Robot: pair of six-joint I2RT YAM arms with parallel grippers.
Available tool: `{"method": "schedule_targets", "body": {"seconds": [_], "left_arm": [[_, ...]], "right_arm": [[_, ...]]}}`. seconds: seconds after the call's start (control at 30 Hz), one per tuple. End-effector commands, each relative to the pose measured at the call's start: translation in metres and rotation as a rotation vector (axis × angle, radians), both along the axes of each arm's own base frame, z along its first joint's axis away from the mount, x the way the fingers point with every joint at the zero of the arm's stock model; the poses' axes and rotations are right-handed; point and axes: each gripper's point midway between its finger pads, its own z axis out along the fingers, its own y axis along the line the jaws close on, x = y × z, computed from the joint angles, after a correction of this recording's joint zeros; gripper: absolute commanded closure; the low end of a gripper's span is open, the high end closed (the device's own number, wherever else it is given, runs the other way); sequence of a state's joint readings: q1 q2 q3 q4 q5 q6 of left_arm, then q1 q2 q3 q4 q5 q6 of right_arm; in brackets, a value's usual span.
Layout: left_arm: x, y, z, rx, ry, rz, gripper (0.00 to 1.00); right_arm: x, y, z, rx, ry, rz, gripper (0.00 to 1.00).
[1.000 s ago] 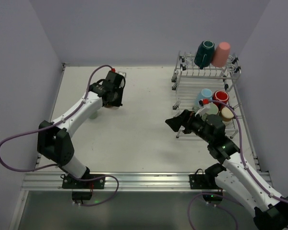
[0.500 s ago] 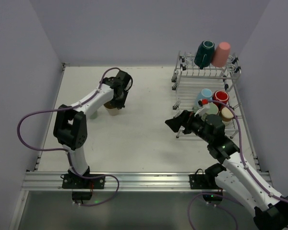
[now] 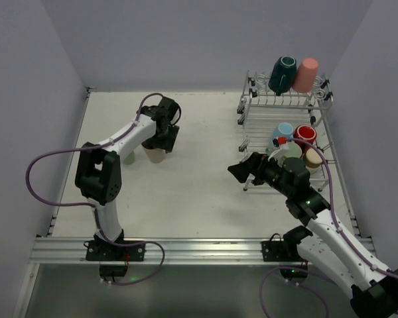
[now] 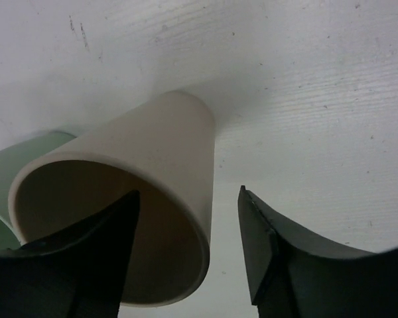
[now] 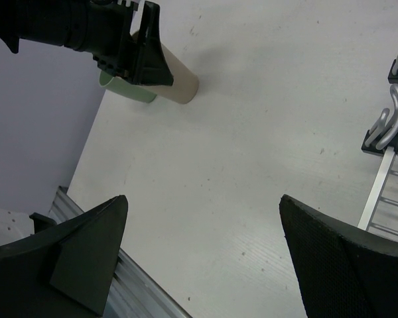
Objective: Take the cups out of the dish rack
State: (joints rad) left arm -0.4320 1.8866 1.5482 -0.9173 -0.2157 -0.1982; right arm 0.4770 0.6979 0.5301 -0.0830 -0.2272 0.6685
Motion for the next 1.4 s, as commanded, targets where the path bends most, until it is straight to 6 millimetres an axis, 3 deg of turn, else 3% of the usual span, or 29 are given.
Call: {"method": "schedule_targets", "body": {"seconds": [0.0,0.1,0.2,0.3,0.4,0.47,0.5,0.57,0.6,0.67,0.7,0.77,0.8,0.87,0.9,0.97,1.0,1.07,1.1,1.13,1.17,1.2,1.23,1.33,1.37], "left_arm": [[0.007,0.004,0.028,0.002,-0.059,0.007,0.33],[0.014,0.0,0.047,-0.033,-0.119,0.011,0.2],[0.024,-0.01,0.076,-0.101,-0.211,0.007,0.14],[0.039,-0.022,0.121,-0.193,-0.343,0.01,0.09],[0.05,-0.038,0.178,-0.314,-0.481,-0.017,0.07],[0.048,-0.045,0.213,-0.394,-0.578,-0.045,0.07],[0.043,-0.052,0.225,-0.446,-0.6,-0.07,0.07],[0.029,-0.059,0.249,-0.532,-0.679,-0.111,0.07],[0.016,-0.072,0.254,-0.599,-0.675,-0.164,0.07],[-0.014,-0.085,0.252,-0.659,-0.689,-0.226,0.07],[-0.026,-0.088,0.228,-0.655,-0.645,-0.239,0.07],[-0.055,-0.098,0.235,-0.701,-0.682,-0.303,0.07],[-0.067,-0.099,0.209,-0.698,-0.638,-0.314,0.07],[-0.089,-0.098,0.217,-0.766,-0.673,-0.348,0.07],[-0.102,-0.092,0.207,-0.779,-0.671,-0.357,0.07],[-0.113,-0.089,0.208,-0.805,-0.688,-0.377,0.07],[-0.122,-0.085,0.21,-0.817,-0.705,-0.395,0.07],[-0.132,-0.083,0.216,-0.838,-0.725,-0.42,0.07],[-0.142,-0.082,0.218,-0.857,-0.738,-0.456,0.07],[-0.147,-0.082,0.221,-0.872,-0.747,-0.473,0.07],[-0.15,-0.082,0.224,-0.887,-0.762,-0.492,0.07],[-0.157,-0.083,0.221,-0.903,-0.762,-0.519,0.07],[-0.159,-0.083,0.22,-0.908,-0.765,-0.526,0.07],[-0.161,-0.081,0.211,-0.911,-0.78,-0.531,0.07],[-0.161,-0.081,0.209,-0.907,-0.775,-0.53,0.07]], "right_arm": [[-0.001,0.002,0.016,0.01,-0.055,0.021,0.01],[-0.001,0.001,0.023,0.011,-0.067,0.021,0.01],[-0.001,-0.001,0.028,-0.003,-0.073,0.012,0.01],[-0.001,-0.003,0.042,-0.002,-0.085,0.008,0.01],[-0.003,-0.003,0.073,0.031,-0.131,0.005,0.01],[-0.003,-0.006,0.084,0.032,-0.145,-0.013,0.01],[0.001,-0.012,0.101,0.033,-0.18,-0.047,0.01],[0.006,-0.019,0.11,0.001,-0.181,-0.09,0.01],[0.007,-0.023,0.134,0.003,-0.23,-0.106,0.01],[0.021,-0.039,0.147,-0.061,-0.259,-0.207,0.02],[0.025,-0.051,0.176,-0.063,-0.31,-0.27,0.03],[0.04,-0.079,0.193,-0.15,-0.343,-0.423,0.08],[0.049,-0.087,0.213,-0.164,-0.367,-0.478,0.1],[0.062,-0.121,0.229,-0.245,-0.38,-0.639,0.14],[0.071,-0.13,0.244,-0.26,-0.391,-0.696,0.16],[0.08,-0.151,0.257,-0.309,-0.393,-0.791,0.16],[0.081,-0.165,0.275,-0.297,-0.414,-0.841,0.17],[0.107,-0.173,0.274,-0.337,-0.396,-0.861,0.19],[0.112,-0.187,0.286,-0.343,-0.406,-0.907,0.2],[0.133,-0.19,0.276,-0.377,-0.372,-0.918,0.21],[0.141,-0.197,0.273,-0.401,-0.357,-0.931,0.21],[0.145,-0.199,0.285,-0.399,-0.368,-0.94,0.21],[0.161,-0.199,0.274,-0.431,-0.338,-0.939,0.21],[0.176,-0.209,0.282,-0.456,-0.342,-0.972,0.19],[0.19,-0.21,0.273,-0.477,-0.321,-0.971,0.19]]}}
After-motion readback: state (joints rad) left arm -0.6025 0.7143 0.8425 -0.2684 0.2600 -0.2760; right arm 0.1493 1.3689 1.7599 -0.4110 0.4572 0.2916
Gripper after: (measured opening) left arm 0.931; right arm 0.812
